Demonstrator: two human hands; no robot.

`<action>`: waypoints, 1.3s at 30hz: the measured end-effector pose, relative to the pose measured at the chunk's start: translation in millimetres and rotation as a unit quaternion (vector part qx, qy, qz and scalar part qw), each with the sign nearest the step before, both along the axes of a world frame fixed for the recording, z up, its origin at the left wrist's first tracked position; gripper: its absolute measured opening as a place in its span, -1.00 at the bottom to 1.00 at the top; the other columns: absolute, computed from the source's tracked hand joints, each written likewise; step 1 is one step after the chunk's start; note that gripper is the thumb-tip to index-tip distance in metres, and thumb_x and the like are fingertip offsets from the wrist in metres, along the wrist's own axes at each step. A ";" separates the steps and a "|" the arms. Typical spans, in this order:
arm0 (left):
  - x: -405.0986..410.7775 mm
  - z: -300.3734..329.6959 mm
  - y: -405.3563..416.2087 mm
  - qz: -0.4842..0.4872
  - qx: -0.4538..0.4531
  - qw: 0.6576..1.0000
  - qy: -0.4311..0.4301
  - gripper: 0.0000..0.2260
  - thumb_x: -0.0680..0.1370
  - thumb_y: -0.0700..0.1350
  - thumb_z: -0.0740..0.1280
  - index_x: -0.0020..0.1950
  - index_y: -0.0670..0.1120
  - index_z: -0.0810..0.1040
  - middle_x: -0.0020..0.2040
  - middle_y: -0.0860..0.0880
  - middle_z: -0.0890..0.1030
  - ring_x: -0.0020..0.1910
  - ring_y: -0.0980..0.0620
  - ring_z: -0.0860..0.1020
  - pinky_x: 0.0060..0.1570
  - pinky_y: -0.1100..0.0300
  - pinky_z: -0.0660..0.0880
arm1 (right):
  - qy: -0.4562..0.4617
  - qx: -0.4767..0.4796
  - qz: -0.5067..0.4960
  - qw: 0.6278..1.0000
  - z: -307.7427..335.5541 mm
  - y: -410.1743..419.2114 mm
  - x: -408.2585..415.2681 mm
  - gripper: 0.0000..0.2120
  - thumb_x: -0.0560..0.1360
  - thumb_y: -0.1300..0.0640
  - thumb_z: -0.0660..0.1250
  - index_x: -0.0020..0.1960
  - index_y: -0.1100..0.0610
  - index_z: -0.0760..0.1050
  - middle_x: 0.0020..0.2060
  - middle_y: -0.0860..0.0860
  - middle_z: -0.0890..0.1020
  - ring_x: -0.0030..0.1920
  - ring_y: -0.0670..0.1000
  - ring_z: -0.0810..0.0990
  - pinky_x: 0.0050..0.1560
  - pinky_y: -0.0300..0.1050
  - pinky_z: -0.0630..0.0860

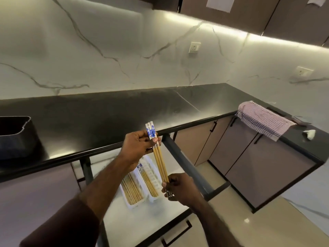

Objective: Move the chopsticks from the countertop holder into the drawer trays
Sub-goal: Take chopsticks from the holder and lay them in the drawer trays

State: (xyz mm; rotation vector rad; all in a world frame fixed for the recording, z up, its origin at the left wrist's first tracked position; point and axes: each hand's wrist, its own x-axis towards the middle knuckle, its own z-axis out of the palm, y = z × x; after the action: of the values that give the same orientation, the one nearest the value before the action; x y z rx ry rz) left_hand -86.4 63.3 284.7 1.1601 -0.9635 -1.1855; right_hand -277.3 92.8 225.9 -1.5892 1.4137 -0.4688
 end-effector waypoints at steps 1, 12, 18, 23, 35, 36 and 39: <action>-4.5 -12.1 -11.3 0.004 0.011 1.000 0.001 -0.82 0.50 -0.27 0.39 0.07 -0.09 0.61 -0.12 -0.03 0.74 -0.10 0.02 0.71 -0.10 0.14 0.65 | 0.008 0.010 0.000 1.000 -8.1 -9.7 -3.7 -0.83 0.54 0.09 0.38 -0.06 0.19 0.64 -0.21 0.08 0.72 -0.18 0.10 0.71 -0.15 0.00 0.69; -15.4 -154.2 -122.8 0.037 0.178 0.983 -0.036 -0.94 0.50 -0.23 0.42 -0.11 -0.08 0.60 -0.17 -0.03 0.72 -0.19 0.01 0.71 -0.35 0.28 0.58 | 0.069 0.159 -0.011 0.985 -101.5 -107.7 -11.4 -0.82 0.49 0.26 0.28 -0.25 0.16 0.59 -0.33 0.11 0.65 -0.40 0.03 0.59 -0.25 0.01 0.66; -9.9 -201.9 -141.2 0.052 0.243 0.968 -0.035 -0.88 0.48 -0.33 0.41 0.00 -0.28 0.58 -0.13 -0.21 0.68 -0.11 -0.16 0.67 -0.35 0.25 0.59 | 0.124 0.201 0.000 0.972 -140.3 -139.2 1.9 -0.89 0.48 0.19 0.38 -0.14 0.21 0.66 -0.23 0.16 0.72 -0.34 0.05 0.67 -0.26 -0.03 0.69; -10.5 -231.3 -146.0 0.061 0.262 0.960 -0.074 -0.81 0.48 -0.43 0.33 0.05 -0.23 0.54 0.00 -0.35 0.61 0.01 -0.29 0.62 -0.07 -0.07 0.63 | 0.149 0.217 0.011 0.965 -168.2 -160.7 16.4 -0.89 0.46 0.17 0.43 -0.21 0.19 0.64 -0.25 0.15 0.71 -0.37 0.05 0.68 -0.25 0.00 0.69; -23.9 -282.9 -163.3 -0.014 0.233 0.892 -0.388 -0.80 0.54 -0.32 0.27 0.14 -0.15 0.52 -0.04 -0.11 0.62 -0.10 -0.06 0.61 -0.13 0.12 0.58 | 0.252 0.188 0.019 0.949 -210.5 -184.6 45.2 -0.69 0.40 0.03 0.48 0.06 0.15 0.54 -0.01 0.04 0.68 -0.03 0.09 0.70 -0.01 -0.06 0.62; -23.1 -286.7 -164.1 -0.038 0.221 0.878 -0.422 -0.82 0.55 -0.31 0.25 0.12 -0.16 0.52 -0.04 -0.12 0.63 -0.10 -0.06 0.61 -0.10 0.11 0.58 | 0.258 0.187 0.022 0.948 -212.6 -184.9 47.1 -0.67 0.40 0.05 0.48 0.09 0.15 0.52 0.04 0.05 0.67 0.03 0.11 0.68 0.04 -0.04 0.60; -19.7 -296.3 -165.1 -0.117 0.192 0.826 -0.516 -0.86 0.57 -0.24 0.24 0.09 -0.18 0.53 -0.01 -0.13 0.65 -0.08 -0.07 0.61 0.00 0.08 0.57 | 0.278 0.193 0.025 0.941 -219.5 -185.9 49.3 -0.63 0.41 0.07 0.48 0.14 0.16 0.48 0.11 0.07 0.64 0.11 0.14 0.64 0.11 -0.03 0.57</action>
State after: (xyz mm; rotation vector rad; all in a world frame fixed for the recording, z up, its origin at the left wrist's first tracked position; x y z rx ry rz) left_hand -106.1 -101.8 -11.6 2.1559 -1.7574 -0.9089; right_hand -228.0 -93.1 6.3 -1.4795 1.7420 0.3088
